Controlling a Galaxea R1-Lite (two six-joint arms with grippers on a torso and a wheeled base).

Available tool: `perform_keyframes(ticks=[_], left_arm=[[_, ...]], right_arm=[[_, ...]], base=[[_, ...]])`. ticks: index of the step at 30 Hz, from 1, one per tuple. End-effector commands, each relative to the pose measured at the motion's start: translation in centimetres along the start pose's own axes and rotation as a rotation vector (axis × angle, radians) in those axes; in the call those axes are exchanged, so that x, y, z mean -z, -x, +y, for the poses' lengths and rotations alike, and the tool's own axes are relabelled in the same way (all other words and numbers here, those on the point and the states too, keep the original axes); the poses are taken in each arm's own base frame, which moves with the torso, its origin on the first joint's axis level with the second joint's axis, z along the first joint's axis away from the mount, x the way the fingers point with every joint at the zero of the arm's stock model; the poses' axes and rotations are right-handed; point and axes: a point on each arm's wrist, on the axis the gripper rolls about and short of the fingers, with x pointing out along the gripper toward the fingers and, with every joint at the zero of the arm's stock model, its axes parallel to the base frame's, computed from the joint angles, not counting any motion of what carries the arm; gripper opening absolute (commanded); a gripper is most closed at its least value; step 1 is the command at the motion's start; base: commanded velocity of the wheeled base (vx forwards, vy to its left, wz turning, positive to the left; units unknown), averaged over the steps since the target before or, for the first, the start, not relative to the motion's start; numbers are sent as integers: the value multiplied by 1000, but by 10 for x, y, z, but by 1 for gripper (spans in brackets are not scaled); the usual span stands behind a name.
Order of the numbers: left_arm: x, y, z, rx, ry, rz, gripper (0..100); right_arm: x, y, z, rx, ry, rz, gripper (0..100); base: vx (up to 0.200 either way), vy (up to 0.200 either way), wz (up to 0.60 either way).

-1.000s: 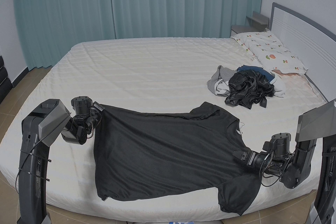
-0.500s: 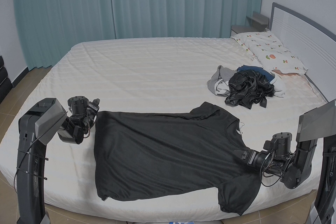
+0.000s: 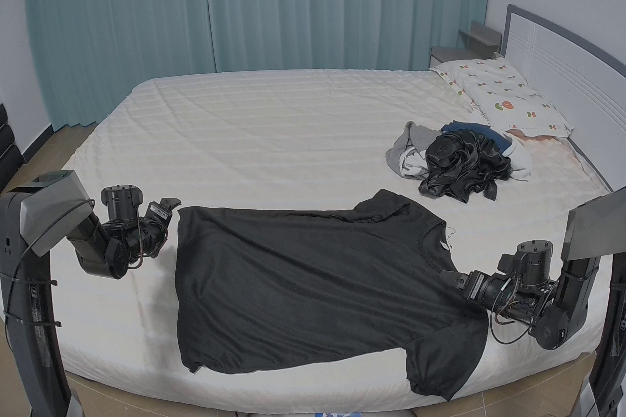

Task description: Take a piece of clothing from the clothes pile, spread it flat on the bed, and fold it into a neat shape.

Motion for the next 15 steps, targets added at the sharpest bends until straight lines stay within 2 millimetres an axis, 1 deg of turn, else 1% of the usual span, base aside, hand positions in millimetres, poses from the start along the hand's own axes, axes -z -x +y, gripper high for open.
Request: perform_keyframes(ticks=[1, 2, 3, 4, 6, 7, 10, 11, 12, 13, 14, 15], left_arm=[[11, 36, -25, 43, -32, 33, 100], [17, 40, -27, 43, -50, 45, 100], [18, 41, -28, 42, -54, 47, 100], [24, 48, -26, 30, -82, 65, 100], [25, 50, -26, 26, -87, 67, 100], [37, 69, -13, -23, -123, 113, 100], [59, 88, 2, -84, -154, 189, 100], [59, 88, 2, -84, -154, 189, 100], [72, 98, 9, -101, -168, 221, 100], [78, 104, 12, -105, -175, 237, 100], [79, 105, 13, -107, -176, 242, 100], [89, 116, 19, -112, -188, 272, 100]], right_arm=[[-2, 5, 2, -6, 1, -8, 100], [-2, 5, 2, -6, 1, -8, 100], [-2, 5, 2, -6, 1, -8, 100], [-2, 6, 3, -9, 2, -7, 100], [-2, 6, 3, -9, 2, -7, 100], [-1, 8, 4, -12, 4, -4, 100], [0, 8, 4, -14, 6, 3, 100], [0, 8, 4, -14, 6, 3, 100], [1, 8, 5, -16, 6, 8, 100], [1, 8, 4, -15, 5, 9, 100], [1, 8, 4, -15, 5, 9, 100], [2, 8, 4, -16, 4, 11, 100]], base=[[0, 0, 0], [0, 0, 0], [0, 0, 0], [0, 0, 0], [0, 0, 0], [0, 0, 0], [0, 0, 0], [0, 0, 0], [0, 0, 0], [0, 0, 0], [0, 0, 0], [0, 0, 0]])
